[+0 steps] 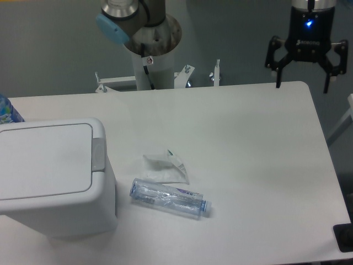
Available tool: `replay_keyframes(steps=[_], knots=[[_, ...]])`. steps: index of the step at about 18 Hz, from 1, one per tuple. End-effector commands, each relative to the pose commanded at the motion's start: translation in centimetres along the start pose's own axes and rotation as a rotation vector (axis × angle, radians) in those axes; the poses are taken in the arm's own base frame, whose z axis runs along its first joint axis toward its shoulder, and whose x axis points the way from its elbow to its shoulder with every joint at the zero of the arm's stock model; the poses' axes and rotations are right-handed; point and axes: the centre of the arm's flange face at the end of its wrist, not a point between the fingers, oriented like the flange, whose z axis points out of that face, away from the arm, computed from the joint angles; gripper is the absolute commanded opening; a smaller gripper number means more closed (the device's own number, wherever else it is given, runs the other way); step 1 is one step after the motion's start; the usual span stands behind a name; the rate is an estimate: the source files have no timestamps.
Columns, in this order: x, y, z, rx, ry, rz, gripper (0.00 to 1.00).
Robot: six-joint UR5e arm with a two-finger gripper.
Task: Open the trash can
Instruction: 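Move the open gripper toward the white trash can's lid edge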
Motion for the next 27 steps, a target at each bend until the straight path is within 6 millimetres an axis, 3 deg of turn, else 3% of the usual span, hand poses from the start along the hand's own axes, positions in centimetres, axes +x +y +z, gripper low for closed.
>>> replay_keyframes(steps=[3,6,11,17,27], knots=[[3.8,-3.2,0.1,0.022,0.03,-0.071,1.0],[6.1,-5.6,0.0,0.04,0.047,-0.122,1.0],[10.0,-7.0,1.4,0.022,0.1,-0.231,1.0],[15.6,-8.7,4.7,-0.03,0.177,-0.326,1.0],[20.7,-9.0,8.4,-0.103,0.274,-0.439,1.0]])
